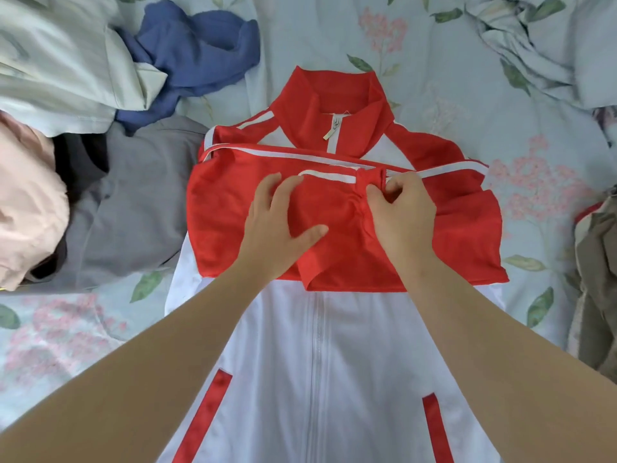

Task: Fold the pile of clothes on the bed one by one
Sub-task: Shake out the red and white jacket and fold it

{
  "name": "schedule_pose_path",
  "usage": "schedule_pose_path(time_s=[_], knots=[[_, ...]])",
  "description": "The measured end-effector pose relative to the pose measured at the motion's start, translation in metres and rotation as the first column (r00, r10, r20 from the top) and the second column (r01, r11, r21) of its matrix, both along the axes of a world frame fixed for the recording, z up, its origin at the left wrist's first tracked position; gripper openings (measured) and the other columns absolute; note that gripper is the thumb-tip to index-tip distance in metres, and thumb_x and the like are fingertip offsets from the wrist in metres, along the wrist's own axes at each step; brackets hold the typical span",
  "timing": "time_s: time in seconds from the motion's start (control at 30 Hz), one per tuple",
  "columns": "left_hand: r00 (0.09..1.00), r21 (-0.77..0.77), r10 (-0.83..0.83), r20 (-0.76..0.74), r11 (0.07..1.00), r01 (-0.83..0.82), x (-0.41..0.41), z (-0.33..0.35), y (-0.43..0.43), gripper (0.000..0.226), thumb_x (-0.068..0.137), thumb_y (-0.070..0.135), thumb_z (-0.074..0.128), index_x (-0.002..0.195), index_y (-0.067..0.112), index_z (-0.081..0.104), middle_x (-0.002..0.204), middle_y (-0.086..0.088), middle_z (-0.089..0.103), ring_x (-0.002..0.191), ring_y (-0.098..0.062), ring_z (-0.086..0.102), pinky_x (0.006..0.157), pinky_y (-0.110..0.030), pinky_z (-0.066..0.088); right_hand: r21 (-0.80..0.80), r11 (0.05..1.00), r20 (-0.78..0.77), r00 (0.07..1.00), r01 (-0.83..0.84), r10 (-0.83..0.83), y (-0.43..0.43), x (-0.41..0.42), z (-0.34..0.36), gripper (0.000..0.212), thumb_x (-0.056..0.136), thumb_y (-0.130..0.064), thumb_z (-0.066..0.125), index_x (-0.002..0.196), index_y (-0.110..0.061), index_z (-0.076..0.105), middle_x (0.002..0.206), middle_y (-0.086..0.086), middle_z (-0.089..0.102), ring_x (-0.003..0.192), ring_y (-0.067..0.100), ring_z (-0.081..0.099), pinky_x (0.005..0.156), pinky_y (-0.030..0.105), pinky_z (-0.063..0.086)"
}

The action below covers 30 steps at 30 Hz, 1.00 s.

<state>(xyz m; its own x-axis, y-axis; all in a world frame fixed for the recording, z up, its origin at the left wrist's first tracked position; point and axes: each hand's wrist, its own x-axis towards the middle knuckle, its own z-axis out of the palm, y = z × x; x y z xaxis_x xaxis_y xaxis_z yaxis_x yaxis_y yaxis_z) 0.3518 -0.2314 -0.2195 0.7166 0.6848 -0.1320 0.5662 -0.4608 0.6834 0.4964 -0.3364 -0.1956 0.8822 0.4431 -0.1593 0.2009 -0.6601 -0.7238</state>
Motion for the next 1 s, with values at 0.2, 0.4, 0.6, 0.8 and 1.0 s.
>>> schedule_pose_path(time_s=[0.2, 0.4, 0.6, 0.8, 1.0], knots=[[0.93, -0.227, 0.301, 0.21, 0.94, -0.253, -0.015, 0.019, 0.038, 0.062, 0.054, 0.003, 0.041, 0.112, 0.019, 0.052, 0.111, 0.006, 0.054, 0.104, -0.02, 0.053, 0.096, -0.033, 0.043, 0.31, 0.922, -0.496, 0.867, 0.231, -0.051, 0.009, -0.026, 0.003, 0.028, 0.085, -0.012, 0.066, 0.072, -0.02, 0.042, 0.062, -0.007, 0.04, 0.052, 0.002, 0.04, 0.056, 0.017, 0.04], [0.99, 0.44, -0.103, -0.091, 0.888, 0.133, -0.029, 0.002, 0.022, 0.047, 0.085, 0.033, 0.044, 0.128, 0.018, 0.055, 0.138, -0.014, 0.049, 0.126, -0.04, 0.046, 0.104, -0.053, 0.038, -0.184, 0.966, -0.049, 0.983, -0.181, 0.175, -0.011, -0.039, -0.018, 0.036, 0.087, -0.023, 0.064, 0.12, -0.014, 0.053, 0.111, 0.0, 0.06, 0.106, 0.024, 0.055, 0.087, 0.033, 0.04], [0.869, 0.515, -0.145, -0.474, 0.755, 0.406, -0.048, -0.028, -0.006, 0.056, 0.087, 0.047, 0.034, 0.135, 0.024, 0.052, 0.142, -0.008, 0.049, 0.13, -0.041, 0.043, 0.1, -0.064, 0.033, -0.567, 0.764, 0.312, 0.778, -0.309, 0.546, -0.052, -0.039, -0.044, 0.056, 0.087, -0.045, 0.036, 0.129, -0.015, 0.057, 0.135, 0.009, 0.055, 0.119, 0.031, 0.054, 0.098, 0.055, 0.039], [0.92, 0.529, -0.131, -0.369, 0.785, 0.323, -0.086, -0.027, -0.04, 0.05, 0.092, 0.043, 0.037, 0.138, 0.025, 0.046, 0.146, -0.01, 0.043, 0.133, -0.039, 0.038, 0.108, -0.056, 0.028, -0.552, 0.761, 0.237, 0.811, -0.34, 0.534, -0.091, -0.063, -0.039, 0.056, 0.088, -0.043, 0.033, 0.134, -0.019, 0.053, 0.144, 0.013, 0.045, 0.131, 0.042, 0.041, 0.101, 0.06, 0.034], [0.885, 0.442, -0.216, -0.413, 0.802, 0.402, -0.169, -0.03, -0.131, 0.05, 0.092, 0.043, 0.035, 0.139, 0.026, 0.037, 0.143, -0.009, 0.046, 0.135, -0.036, 0.034, 0.11, -0.052, 0.021, -0.554, 0.729, 0.224, 0.772, -0.401, 0.595, -0.173, -0.149, -0.038, 0.049, 0.086, -0.037, 0.037, 0.133, -0.024, 0.044, 0.137, 0.013, 0.052, 0.126, 0.039, 0.048, 0.099, 0.054, 0.042]])
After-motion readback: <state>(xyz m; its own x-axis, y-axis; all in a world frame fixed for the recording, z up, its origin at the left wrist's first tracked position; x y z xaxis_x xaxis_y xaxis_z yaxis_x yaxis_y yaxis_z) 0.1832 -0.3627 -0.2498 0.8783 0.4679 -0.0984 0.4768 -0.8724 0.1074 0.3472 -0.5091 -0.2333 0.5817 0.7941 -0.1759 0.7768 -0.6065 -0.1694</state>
